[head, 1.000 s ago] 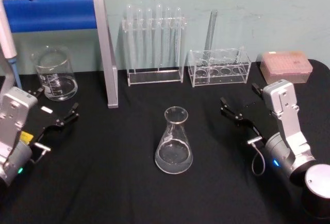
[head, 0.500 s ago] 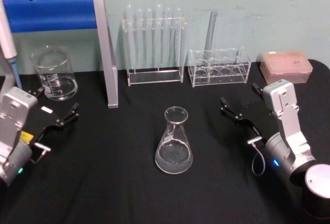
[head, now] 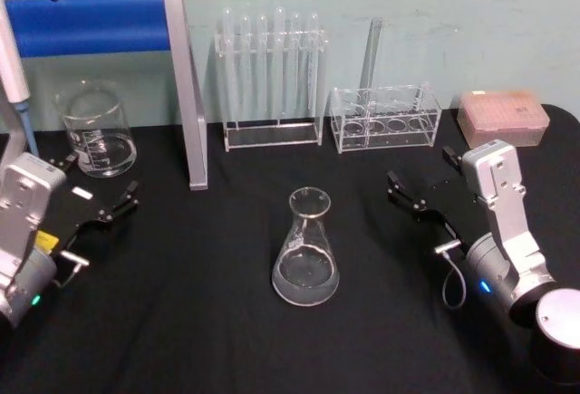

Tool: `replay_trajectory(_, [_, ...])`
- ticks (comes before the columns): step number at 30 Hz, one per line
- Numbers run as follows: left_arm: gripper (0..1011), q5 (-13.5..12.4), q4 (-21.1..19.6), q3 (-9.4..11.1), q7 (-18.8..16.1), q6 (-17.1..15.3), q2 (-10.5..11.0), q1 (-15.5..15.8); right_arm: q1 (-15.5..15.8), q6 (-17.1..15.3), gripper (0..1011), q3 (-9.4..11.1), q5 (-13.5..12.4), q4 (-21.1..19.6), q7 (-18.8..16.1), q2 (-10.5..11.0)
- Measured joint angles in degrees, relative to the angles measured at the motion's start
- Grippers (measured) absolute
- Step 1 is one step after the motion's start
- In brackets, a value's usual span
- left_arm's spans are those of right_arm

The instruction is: Grasp the erlenmeyer flask with one hand, shake it three times, then place it back.

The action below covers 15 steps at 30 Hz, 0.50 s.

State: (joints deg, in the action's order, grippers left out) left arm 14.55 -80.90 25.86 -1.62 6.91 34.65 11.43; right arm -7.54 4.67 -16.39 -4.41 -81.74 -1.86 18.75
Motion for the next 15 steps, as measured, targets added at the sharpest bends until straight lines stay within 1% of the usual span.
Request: replay_trajectory(15, [1001, 0.0, 0.0, 0.0, 0.0, 0.0, 0.0, 0.0, 0.0, 0.0, 1000, 0.0, 0.0, 0.0, 0.0, 0.0])
